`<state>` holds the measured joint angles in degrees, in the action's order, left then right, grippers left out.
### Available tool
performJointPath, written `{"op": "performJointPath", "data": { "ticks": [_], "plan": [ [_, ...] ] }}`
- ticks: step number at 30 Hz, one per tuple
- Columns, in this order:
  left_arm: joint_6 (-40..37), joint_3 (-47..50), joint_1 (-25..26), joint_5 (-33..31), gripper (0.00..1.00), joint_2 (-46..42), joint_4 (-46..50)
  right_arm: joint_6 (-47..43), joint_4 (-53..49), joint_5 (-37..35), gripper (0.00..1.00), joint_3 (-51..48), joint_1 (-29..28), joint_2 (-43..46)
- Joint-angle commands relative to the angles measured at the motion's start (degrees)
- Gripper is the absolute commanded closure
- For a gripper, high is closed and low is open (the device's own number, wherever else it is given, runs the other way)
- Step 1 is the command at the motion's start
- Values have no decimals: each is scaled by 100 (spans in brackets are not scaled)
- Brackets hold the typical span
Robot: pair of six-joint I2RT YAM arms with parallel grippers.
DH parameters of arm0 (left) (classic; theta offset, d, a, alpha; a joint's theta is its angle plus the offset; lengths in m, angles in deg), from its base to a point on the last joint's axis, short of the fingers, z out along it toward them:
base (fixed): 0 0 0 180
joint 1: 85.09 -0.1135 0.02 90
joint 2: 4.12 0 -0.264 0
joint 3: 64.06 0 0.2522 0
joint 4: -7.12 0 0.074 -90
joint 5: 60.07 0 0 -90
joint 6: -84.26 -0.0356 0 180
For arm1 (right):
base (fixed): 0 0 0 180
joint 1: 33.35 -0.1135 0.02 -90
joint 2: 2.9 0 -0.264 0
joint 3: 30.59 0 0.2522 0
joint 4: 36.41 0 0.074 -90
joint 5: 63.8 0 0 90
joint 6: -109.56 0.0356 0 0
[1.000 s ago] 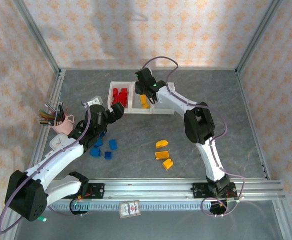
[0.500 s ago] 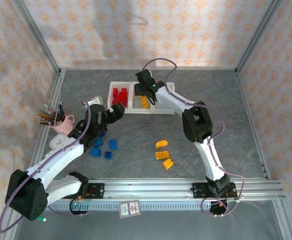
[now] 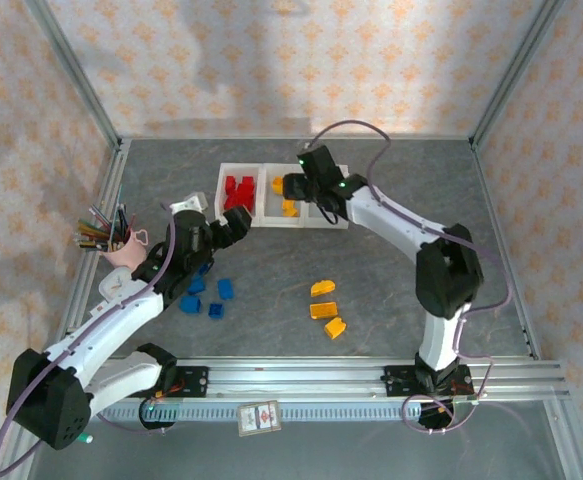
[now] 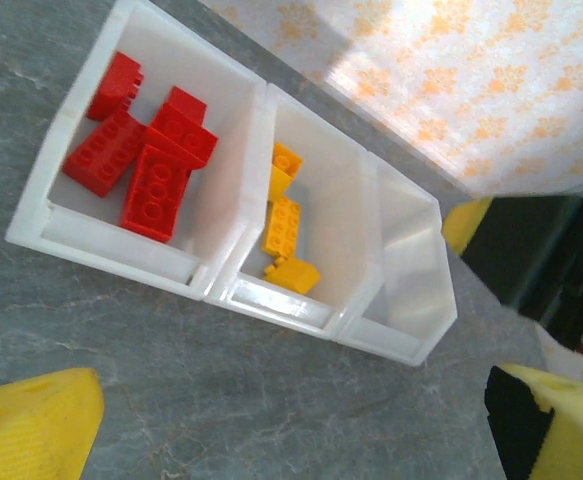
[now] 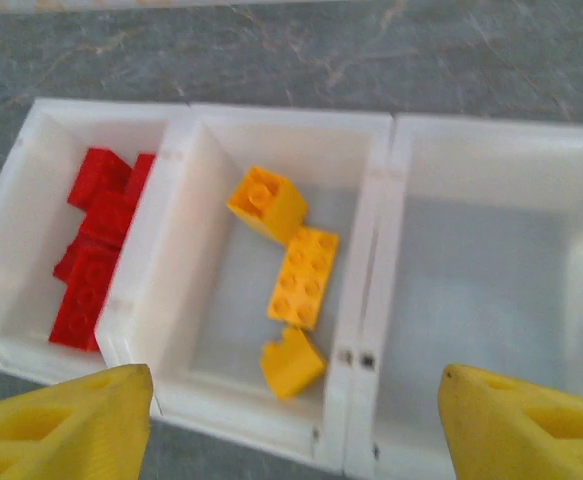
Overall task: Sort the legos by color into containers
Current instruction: Pick up the lego from the center of the table.
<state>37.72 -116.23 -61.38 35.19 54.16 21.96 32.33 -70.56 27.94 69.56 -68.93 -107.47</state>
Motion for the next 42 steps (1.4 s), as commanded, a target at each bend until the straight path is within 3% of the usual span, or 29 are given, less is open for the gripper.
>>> {"op": "performJointPath", "data": {
  "ticks": [1,10,16,22,30,42],
  "plan": [
    [64,131,248,64,1,-96,-35,278,16,-98,23,-819,22,578],
    [408,297,1208,-164,1,211,-388,926,-452,-393,19,-2691,-95,1731],
    [671,465,1450,-164,1,447,-607,1354,-379,-187,17,-3403,-602,2034],
    [805,621,1556,-408,1,356,-578,1592,-194,-310,13,-3649,-1300,1706],
    [891,816,1558,-552,1,150,-451,1553,-86,-495,11,-3764,-1600,1339],
    [915,832,1558,-545,1,173,-469,1326,18,-573,27,-3797,-1613,1073]
  ]
}}
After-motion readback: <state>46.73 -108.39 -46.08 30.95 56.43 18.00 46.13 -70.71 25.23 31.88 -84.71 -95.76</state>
